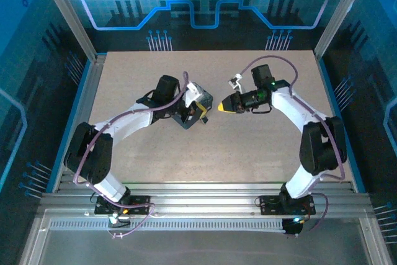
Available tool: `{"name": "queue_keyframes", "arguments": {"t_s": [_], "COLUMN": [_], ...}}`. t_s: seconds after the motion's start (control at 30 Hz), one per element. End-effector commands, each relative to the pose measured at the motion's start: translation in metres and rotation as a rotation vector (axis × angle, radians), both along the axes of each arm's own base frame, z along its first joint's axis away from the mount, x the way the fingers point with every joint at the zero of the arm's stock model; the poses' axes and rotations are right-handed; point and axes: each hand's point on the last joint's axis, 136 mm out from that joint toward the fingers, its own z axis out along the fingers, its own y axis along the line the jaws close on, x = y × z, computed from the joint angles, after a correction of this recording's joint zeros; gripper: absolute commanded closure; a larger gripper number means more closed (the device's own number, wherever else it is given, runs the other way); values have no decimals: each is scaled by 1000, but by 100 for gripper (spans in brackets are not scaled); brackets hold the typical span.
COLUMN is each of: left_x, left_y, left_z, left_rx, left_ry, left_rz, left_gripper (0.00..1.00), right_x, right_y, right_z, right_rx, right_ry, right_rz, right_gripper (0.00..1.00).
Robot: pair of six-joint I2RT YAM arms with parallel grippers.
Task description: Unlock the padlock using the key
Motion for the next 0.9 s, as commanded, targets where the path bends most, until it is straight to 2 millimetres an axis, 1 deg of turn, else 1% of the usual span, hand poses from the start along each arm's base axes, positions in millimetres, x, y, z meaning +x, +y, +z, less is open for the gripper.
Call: {"name": "queue_keyframes", "arguments": {"t_s": [0.0,0.03,0.13,0.2,0.3,0.43,0.6,0.77,0.87], "left_x": [14,20,29,27,21,13,6,7,7], "left_y": [-6,-5,-2,-5,-7,-5,-6,-6,-7], "left_z": [41,48,67,77,85,85,86,90,93], "left_rx": [-212,-261,-381,-419,-452,-448,-469,-497,-515], "left_ry": [82,104,136,154,154,156,177,188,200], "left_rz": [72,99,126,107,75,60,42,45,39], "left_gripper": [98,97,97,96,94,94,94,94,94], "right_x": [5,5,8,11,15,15,15,12,11], "right_y": [8,8,9,10,11,13,14,20,24], "right_z": [32,35,40,44,52,62,66,58,53], "right_rx": [119,130,156,177,206,234,252,253,253], "right_ry": [-185,-225,-302,-350,-430,-490,-526,-511,-502], "right_rz": [9,8,16,21,21,44,71,114,129], "right_gripper": [74,74,75,76,76,78,81,82,80]}}
